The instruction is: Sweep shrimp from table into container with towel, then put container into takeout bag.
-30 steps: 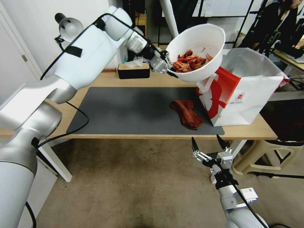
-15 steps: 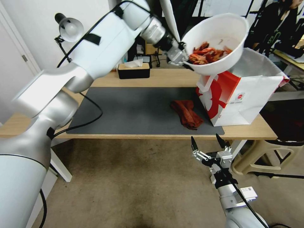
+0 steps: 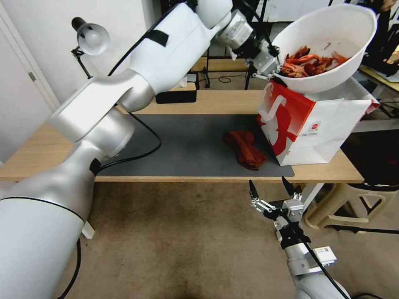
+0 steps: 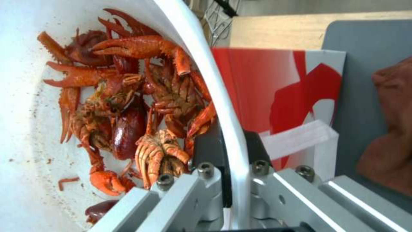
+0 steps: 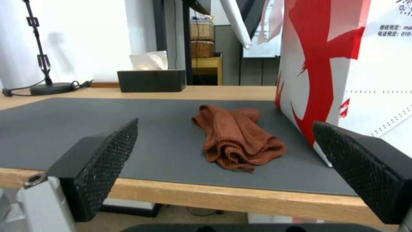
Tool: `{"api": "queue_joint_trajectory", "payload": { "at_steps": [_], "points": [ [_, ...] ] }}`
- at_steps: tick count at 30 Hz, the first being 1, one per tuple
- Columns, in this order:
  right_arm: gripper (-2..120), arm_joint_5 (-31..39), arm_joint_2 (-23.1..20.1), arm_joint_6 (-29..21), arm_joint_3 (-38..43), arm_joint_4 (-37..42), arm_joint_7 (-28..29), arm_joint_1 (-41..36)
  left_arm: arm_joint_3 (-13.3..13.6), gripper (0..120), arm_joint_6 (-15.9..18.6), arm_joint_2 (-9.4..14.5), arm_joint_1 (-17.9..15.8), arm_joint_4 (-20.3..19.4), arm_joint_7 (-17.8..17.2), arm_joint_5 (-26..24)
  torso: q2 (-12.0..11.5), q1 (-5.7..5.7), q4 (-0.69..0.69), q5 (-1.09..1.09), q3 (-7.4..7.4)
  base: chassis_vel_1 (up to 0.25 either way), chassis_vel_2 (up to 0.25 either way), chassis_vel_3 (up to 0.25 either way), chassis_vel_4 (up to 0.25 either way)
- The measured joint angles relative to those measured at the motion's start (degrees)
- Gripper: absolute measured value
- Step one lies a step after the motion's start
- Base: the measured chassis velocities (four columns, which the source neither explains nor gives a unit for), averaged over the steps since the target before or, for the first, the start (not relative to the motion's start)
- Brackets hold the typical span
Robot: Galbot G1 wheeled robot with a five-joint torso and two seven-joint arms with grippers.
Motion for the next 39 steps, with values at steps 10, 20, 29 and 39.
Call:
{"api": "queue_joint_trajectory", "payload": {
  "at_steps": [10,20,29,39],
  "points": [
    [100,-0.47,0.53,0.08,-0.44,0.23,-0.16,-0.23,-1.28,0,-0.9,-2.69,-0.9,6.73,-4.13,2.34,0.0,0.0,0.01,-0.02,0.0,0.0,0.0,0.0,0.0],
    [100,-0.94,0.97,0.51,-0.71,-0.18,-0.33,-0.28,-0.57,0,-1.72,-2.53,-0.37,7.2,-8.99,2.75,0.0,0.0,0.0,-0.02,0.0,0.0,0.0,0.0,0.0],
    [100,-1.31,1.09,0.63,-0.91,-0.37,-0.41,-0.25,0.23,0,-1.96,-2.48,1.5,7.21,-10.71,3.28,0.0,0.0,0.0,-0.02,0.0,0.0,0.0,0.0,0.0],
    [100,-1.7,1.45,0.71,-1.36,-0.84,-0.49,-0.09,0.75,0,-2.23,-2.45,2.91,7.25,-11.0,3.96,0.0,0.0,0.0,-0.02,0.0,0.0,0.0,0.0,0.0]
  ]
}}
